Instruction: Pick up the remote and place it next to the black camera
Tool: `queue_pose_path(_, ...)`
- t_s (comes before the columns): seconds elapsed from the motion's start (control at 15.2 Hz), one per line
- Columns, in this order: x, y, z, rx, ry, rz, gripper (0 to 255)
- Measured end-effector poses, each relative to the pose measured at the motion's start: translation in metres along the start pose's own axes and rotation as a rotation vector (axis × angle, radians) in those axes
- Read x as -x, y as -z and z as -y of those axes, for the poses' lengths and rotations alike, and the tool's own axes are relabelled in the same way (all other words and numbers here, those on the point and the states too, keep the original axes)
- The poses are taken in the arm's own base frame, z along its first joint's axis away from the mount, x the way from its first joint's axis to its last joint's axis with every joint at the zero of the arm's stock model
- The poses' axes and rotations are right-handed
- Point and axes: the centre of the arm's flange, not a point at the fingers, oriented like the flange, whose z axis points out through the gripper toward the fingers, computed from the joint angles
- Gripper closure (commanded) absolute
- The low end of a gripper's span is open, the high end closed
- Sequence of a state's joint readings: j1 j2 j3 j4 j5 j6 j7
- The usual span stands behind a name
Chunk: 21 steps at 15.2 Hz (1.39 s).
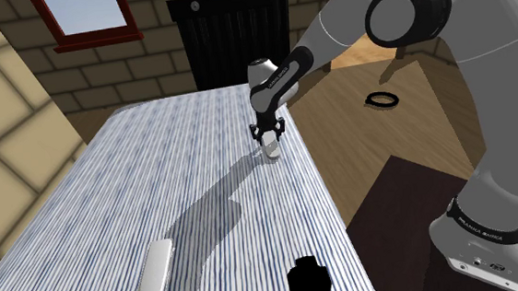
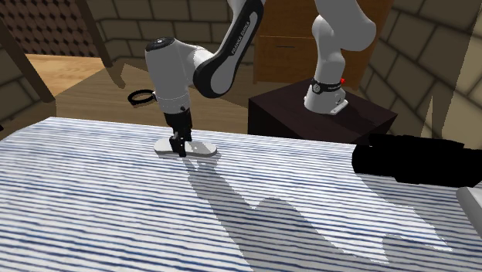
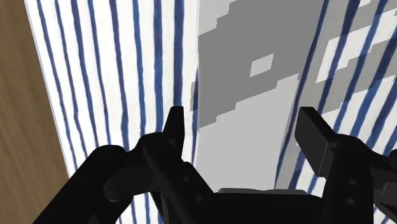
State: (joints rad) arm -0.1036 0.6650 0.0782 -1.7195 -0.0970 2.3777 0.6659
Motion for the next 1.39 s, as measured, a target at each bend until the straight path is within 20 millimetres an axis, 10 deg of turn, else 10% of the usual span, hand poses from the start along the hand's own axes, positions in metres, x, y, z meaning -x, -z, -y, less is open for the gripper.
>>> queue_pose_path(1.39, -0.001, 0.105, -0.001, 0.0, 0.0, 0.0, 255)
